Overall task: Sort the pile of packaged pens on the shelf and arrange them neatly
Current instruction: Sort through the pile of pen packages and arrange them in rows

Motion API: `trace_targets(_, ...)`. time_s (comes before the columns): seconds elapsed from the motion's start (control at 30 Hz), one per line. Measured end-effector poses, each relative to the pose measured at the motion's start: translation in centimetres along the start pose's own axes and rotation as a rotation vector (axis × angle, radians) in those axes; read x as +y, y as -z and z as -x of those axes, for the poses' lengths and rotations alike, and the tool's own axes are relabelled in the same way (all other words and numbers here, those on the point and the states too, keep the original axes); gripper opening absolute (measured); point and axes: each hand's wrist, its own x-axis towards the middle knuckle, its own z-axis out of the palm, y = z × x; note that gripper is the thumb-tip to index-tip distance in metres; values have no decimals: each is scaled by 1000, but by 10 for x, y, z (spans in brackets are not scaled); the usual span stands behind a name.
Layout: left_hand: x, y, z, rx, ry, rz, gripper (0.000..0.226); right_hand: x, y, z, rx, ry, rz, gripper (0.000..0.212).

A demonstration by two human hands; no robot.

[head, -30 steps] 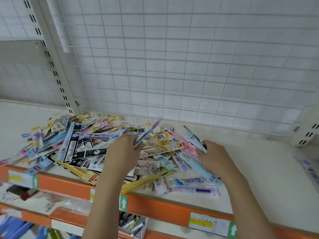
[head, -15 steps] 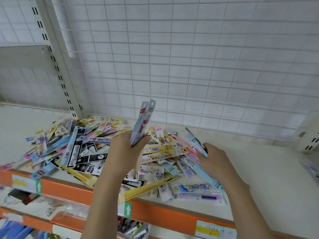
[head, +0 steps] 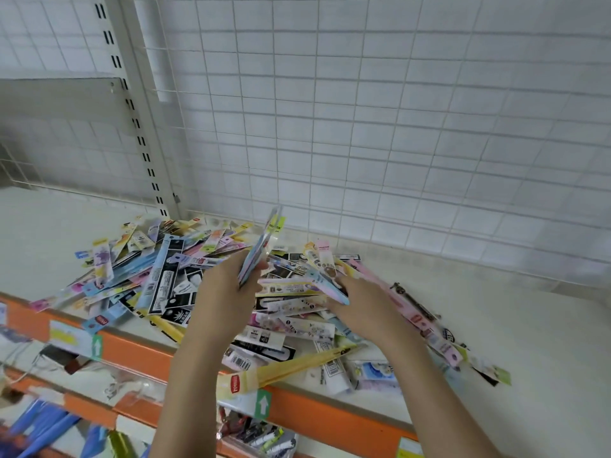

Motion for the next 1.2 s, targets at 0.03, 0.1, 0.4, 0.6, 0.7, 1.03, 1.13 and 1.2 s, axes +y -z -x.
trace_targets(0.03, -3, 1, 0, 5, 7, -1, 16, -1, -2, -1, -11, -5, 7, 33)
trace_targets(0.1, -7, 3, -2, 18, 7, -13, 18, 0, -3, -3, 9, -25, -2, 31)
trace_targets(0.4, -5, -12, -12, -32, -60, -99, 41, 26, 29, 4, 199, -133, -160, 29)
trace_targets(0.6, 4, -26, -15, -107, -3, -150, 28, 51, 45, 17, 283, -223, -219, 18)
trace_targets(0.7, 5, -32, -17, -139, -28, -187, 15, 61, 49, 22, 274, -268, -255, 17)
trace_targets(1.03, 11, -46, -15, -183, -90, -240, 28, 76, 56, 37, 310, -320, -484, 65)
trace_targets(1.13, 11, -47, -15, -185, -92, -239, 22, 73, 60, 39, 298, -359, -541, 68)
trace_targets(1.2, 9, -47, -16, -182, -84, -235, 15, 72, 61, 39, 299, -336, -498, 32)
